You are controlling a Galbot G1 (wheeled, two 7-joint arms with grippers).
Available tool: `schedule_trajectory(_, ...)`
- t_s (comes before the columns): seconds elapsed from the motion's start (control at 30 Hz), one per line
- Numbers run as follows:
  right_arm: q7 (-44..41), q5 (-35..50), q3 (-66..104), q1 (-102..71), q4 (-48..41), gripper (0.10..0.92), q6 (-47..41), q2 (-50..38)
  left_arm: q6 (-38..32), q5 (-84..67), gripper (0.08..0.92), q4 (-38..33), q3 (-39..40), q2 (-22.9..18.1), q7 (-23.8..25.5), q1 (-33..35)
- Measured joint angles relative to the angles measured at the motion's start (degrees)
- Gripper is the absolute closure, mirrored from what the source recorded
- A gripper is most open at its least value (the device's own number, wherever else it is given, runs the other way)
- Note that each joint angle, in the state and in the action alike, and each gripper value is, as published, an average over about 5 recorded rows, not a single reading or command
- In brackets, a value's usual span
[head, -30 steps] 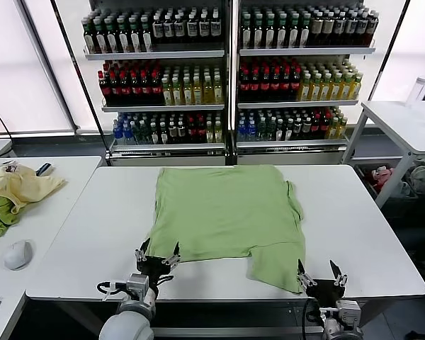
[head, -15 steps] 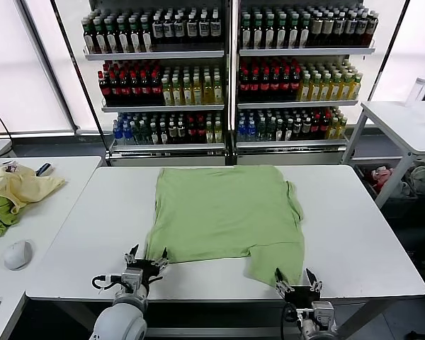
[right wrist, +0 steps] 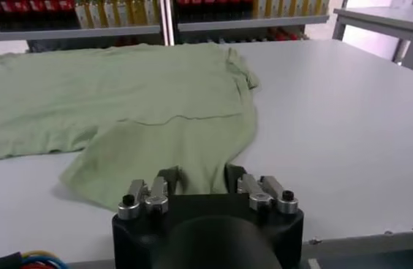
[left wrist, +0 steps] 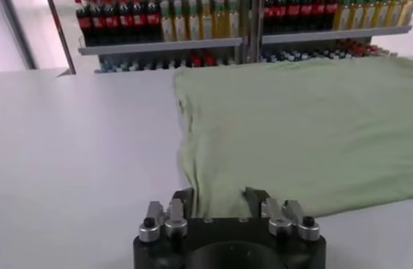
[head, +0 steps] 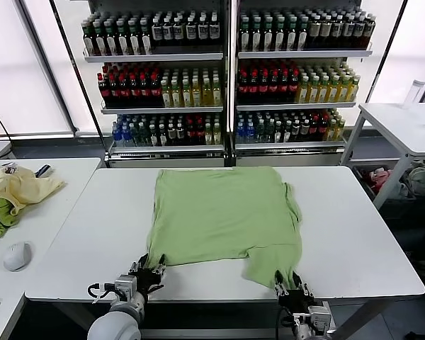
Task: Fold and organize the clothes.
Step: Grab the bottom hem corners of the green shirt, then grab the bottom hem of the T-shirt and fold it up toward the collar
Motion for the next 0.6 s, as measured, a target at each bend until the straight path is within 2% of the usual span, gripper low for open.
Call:
schedule_trajectory(0.13, -1.04, 0.9, 1.24, -0.35, 0.83, 0.863, 0.22, -0.91, 0.13, -2.36, 0.752, -0.27, -0.51, 0.65, 0.06, 0.02)
schedule_trajectory(0.33, -2.74, 1.81, 3.36, -0.47, 2.17, 0.903, 2.45, -2.38, -0.1, -5.28, 0.888, -1.47, -1.32, 1.75, 0.48, 0.74)
schedule_trajectory(0.6, -4.52, 3.04, 5.99, 1.37, 3.14, 0.903, 6.61, -4.35, -1.9, -8.31, 0.896, -3.95, -2.3, 3.28, 1.06, 0.4)
